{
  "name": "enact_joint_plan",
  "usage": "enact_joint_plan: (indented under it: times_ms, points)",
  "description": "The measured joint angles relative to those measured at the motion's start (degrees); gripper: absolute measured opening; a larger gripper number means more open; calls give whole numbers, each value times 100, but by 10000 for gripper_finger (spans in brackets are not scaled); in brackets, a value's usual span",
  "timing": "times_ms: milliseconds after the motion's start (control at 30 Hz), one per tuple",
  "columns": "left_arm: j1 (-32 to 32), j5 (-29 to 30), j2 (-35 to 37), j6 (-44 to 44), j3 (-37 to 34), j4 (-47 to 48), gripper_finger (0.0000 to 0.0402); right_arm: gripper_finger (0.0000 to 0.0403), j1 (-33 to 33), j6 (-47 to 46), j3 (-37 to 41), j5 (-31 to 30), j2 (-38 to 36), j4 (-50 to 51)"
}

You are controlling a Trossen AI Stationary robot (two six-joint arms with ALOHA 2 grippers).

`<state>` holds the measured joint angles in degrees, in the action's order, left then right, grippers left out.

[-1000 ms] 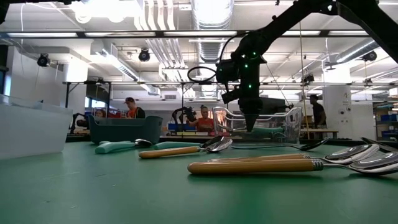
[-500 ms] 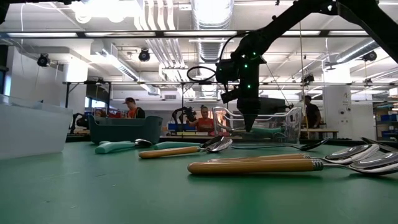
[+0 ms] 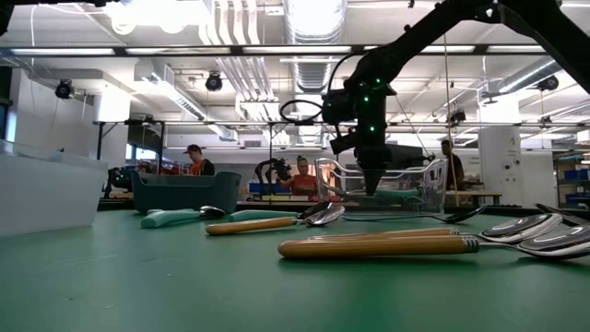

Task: Sort silverware by color (type)
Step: Put the light blue spoon into the transparent bin

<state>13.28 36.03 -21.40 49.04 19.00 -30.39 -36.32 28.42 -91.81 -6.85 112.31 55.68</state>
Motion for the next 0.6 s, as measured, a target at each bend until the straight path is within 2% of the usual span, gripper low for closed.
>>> enact_joint_plan:
  times_ms: [600]
  points:
    - [0,0,0,0,0,0,0,34,-45,4,13,133,33,-125]
